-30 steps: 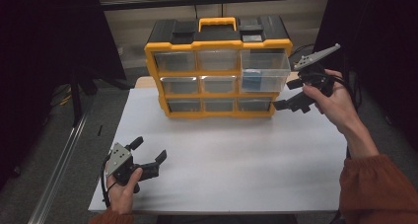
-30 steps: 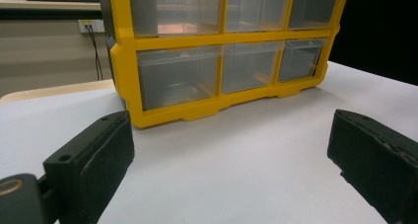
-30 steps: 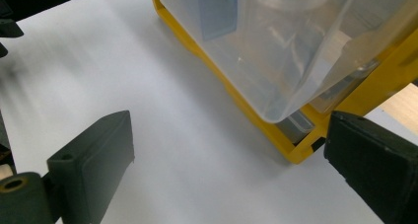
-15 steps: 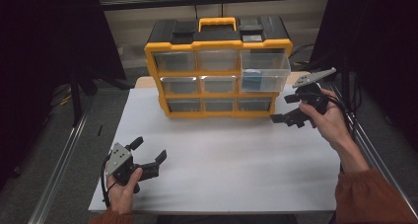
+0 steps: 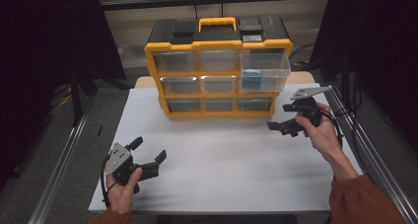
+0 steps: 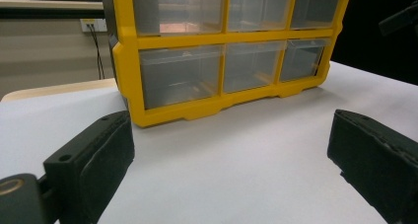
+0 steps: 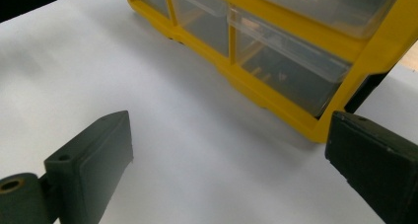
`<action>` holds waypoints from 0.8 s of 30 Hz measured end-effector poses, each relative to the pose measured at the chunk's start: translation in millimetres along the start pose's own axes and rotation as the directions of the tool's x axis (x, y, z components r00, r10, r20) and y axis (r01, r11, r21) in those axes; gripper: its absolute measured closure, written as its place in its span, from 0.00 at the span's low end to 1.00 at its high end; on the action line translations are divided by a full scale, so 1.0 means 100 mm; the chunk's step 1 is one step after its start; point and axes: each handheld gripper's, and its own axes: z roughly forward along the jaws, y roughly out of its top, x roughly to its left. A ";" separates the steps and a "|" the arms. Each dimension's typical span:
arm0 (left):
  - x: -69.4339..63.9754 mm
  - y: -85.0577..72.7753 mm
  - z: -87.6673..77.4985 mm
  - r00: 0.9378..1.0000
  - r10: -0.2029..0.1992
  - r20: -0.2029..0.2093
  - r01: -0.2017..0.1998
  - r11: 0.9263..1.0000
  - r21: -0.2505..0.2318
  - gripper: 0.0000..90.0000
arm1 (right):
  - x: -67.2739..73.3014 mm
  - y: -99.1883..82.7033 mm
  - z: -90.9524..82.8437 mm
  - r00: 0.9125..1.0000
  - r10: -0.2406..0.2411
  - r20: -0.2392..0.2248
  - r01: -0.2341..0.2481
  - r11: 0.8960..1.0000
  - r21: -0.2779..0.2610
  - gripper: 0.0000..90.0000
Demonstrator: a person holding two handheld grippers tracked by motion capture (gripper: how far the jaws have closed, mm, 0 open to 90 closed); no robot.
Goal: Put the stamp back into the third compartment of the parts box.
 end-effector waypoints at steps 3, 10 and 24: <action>0.00 -0.01 0.01 1.000 -0.012 0.006 0.012 1.000 0.002 0.05 | 0.01 -0.09 0.07 1.000 0.010 0.001 -0.010 1.000 -0.008 0.04; 0.01 -0.01 0.01 1.000 -0.008 -0.001 0.008 1.000 0.004 0.04 | 0.06 -0.29 0.18 0.999 0.029 0.017 -0.027 0.995 -0.093 0.04; 0.02 -0.04 0.03 1.000 -0.016 -0.019 0.016 1.000 0.002 0.04 | 0.22 -0.73 0.17 0.995 0.070 0.071 -0.046 0.953 -0.301 0.03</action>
